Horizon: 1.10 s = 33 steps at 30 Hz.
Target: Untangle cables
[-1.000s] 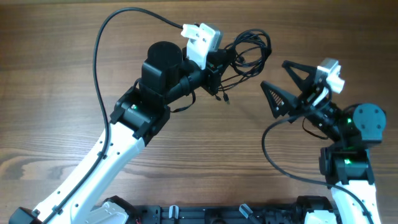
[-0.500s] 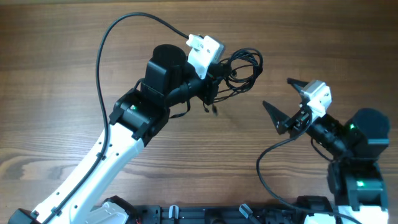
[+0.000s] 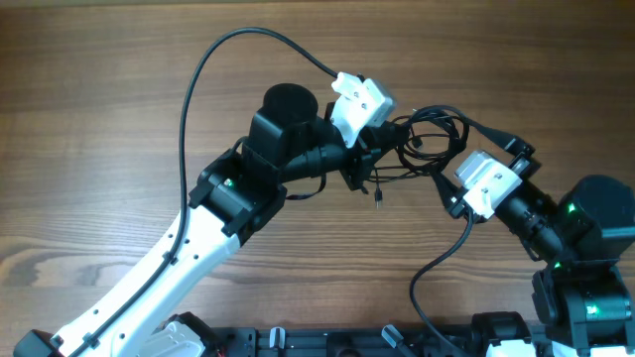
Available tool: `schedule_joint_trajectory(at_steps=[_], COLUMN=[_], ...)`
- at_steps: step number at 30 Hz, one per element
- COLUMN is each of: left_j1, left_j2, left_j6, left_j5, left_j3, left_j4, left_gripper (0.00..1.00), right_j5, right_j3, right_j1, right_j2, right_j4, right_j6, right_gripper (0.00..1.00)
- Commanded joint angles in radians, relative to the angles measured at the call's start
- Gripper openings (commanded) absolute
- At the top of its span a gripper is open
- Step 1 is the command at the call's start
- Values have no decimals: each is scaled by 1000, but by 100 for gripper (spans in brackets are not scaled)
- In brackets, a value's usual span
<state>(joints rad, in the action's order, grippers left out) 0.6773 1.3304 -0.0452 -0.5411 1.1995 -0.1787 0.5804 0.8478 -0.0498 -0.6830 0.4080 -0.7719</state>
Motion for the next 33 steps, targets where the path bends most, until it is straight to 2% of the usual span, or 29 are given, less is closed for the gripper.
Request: schedule_joint_trajectory(at_steps=[1, 4, 6, 10, 19, 23, 30, 31, 32, 33], left_j1=[0, 1, 0, 6, 28, 27, 28, 28, 28, 28], left_j2=[-23, -23, -23, -23, -23, -23, -23, -23, -23, -23], left_j6=[16, 16, 15, 16, 65, 64, 69, 69, 69, 69], left_j5=[-15, -15, 2, 6, -112, -113, -151, -151, -151, -151], left_j3=[3, 3, 3, 3, 3, 3, 3, 3, 3, 3], left_j4=[15, 31, 36, 37, 36, 34, 28, 29, 29, 29], left_gripper=[4, 4, 4, 4, 4, 4, 4, 4, 4, 4], right_j5=[48, 49, 49, 49, 40, 5, -5, -5, -4, -4], right_j3=[18, 18, 18, 18, 18, 18, 18, 18, 18, 18], right_j1=[-5, -5, -5, -5, -5, -5, -5, -5, -5, -5], right_j2=[6, 6, 6, 6, -20, -20, -20, -20, -20, -20], right_j4=[5, 6, 6, 5, -28, -31, -31, -29, -27, -28], right_j6=[-14, -14, -14, -14, -15, -16, -67, -66, -66, -66], right_gripper=[67, 58, 57, 58, 59, 58, 58, 57, 50, 36])
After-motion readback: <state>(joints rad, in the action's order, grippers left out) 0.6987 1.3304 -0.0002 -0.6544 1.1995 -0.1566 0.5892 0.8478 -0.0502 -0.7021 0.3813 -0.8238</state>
